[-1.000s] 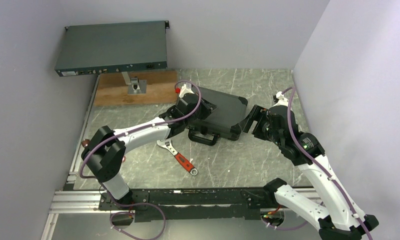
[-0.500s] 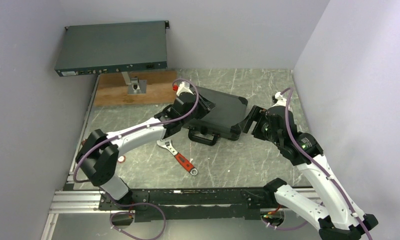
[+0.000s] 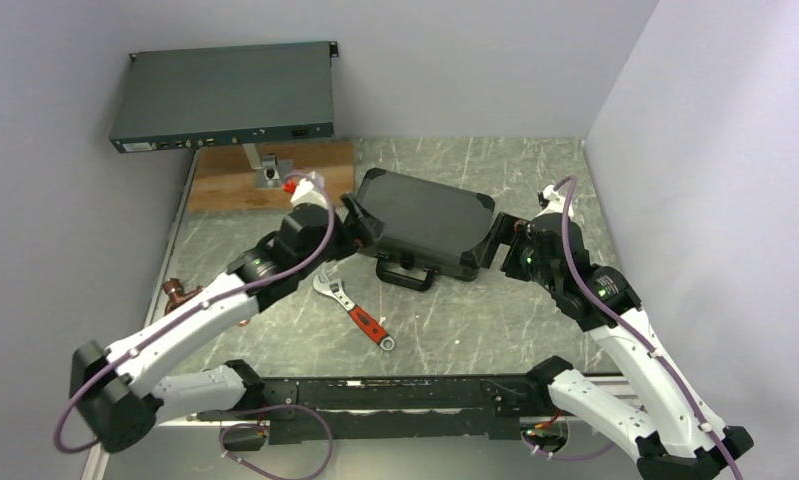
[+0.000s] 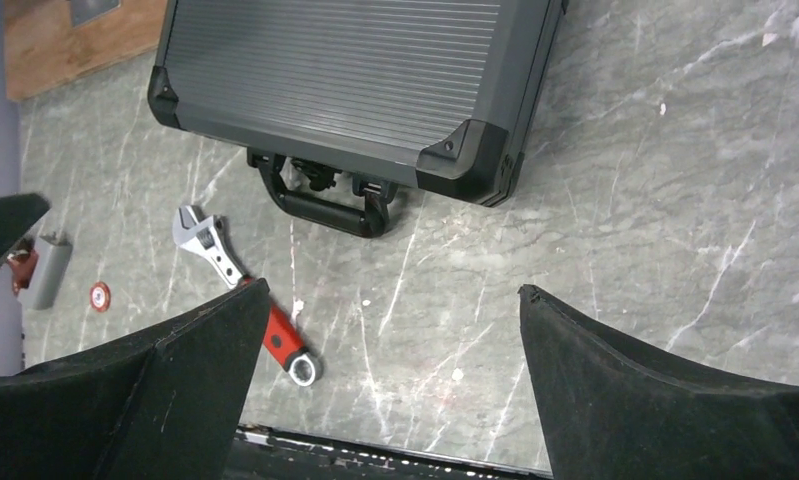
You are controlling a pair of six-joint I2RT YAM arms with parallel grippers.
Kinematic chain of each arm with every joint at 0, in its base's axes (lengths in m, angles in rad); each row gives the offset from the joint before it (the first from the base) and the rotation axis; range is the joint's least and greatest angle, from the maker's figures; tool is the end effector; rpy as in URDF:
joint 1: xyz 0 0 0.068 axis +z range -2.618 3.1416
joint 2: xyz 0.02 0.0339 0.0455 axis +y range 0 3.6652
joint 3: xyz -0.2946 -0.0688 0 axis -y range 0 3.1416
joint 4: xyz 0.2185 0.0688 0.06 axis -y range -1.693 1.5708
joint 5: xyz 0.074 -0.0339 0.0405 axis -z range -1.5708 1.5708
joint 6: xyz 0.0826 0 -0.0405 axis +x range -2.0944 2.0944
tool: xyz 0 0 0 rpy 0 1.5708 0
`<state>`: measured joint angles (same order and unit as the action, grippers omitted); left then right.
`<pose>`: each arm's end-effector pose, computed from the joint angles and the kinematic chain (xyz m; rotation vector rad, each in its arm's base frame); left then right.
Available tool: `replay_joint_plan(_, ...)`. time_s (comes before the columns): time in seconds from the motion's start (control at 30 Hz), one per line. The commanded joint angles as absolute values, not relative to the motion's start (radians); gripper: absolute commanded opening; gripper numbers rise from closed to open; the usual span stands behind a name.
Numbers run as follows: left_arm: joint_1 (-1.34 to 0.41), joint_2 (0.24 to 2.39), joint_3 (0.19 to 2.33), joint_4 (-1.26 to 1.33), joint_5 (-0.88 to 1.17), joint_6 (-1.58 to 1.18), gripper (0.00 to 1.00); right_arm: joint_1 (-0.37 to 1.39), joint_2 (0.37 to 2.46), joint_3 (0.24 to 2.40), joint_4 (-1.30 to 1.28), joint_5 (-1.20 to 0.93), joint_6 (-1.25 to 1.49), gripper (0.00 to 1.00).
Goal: Pack up texas hold em set
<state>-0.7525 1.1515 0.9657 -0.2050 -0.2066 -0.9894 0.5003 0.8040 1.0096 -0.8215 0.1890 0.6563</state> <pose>0.2080 -0.1715 0.3422 -0.3872 2.0383 -0.9219 0.1337 0.0554 0.3394 0.2799 2.1921 0.4490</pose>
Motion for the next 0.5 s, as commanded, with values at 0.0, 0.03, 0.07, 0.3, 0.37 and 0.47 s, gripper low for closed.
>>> replay_joint_plan(0.0, -0.743, 0.959, 0.93, -0.455, -0.333, -0.891, 0.98, 0.505, 0.807, 1.019, -0.801, 0.178, 0.602, 0.99)
replay_joint_plan(0.03, -0.742, 0.933, 0.927, -0.505, -0.36, -0.881, 0.98, 0.505, 0.81, 1.022, -0.805, 0.171, 0.593, 1.0)
replay_joint_plan(0.07, -0.742, 0.876, 0.928, -0.554, -0.387, -0.872, 0.98, 0.505, 0.812, 1.025, -0.807, 0.155, 0.582, 1.0)
replay_joint_plan(0.3, -0.743, 0.589, 0.879, -0.785, -0.546, -0.806, 1.0, 0.505, 0.759, 0.979, -0.742, 0.127, 0.59, 1.0)
replay_joint_plan(0.37, -0.743, 0.529, 0.869, -0.844, -0.579, -0.785, 1.0, 0.505, 0.751, 0.968, -0.738, 0.133, 0.593, 1.0)
replay_joint_plan(0.47, -0.743, 0.467, 0.87, -0.967, -0.641, -0.798, 1.0, 0.505, 0.759, 0.951, -0.739, 0.133, 0.599, 1.0)
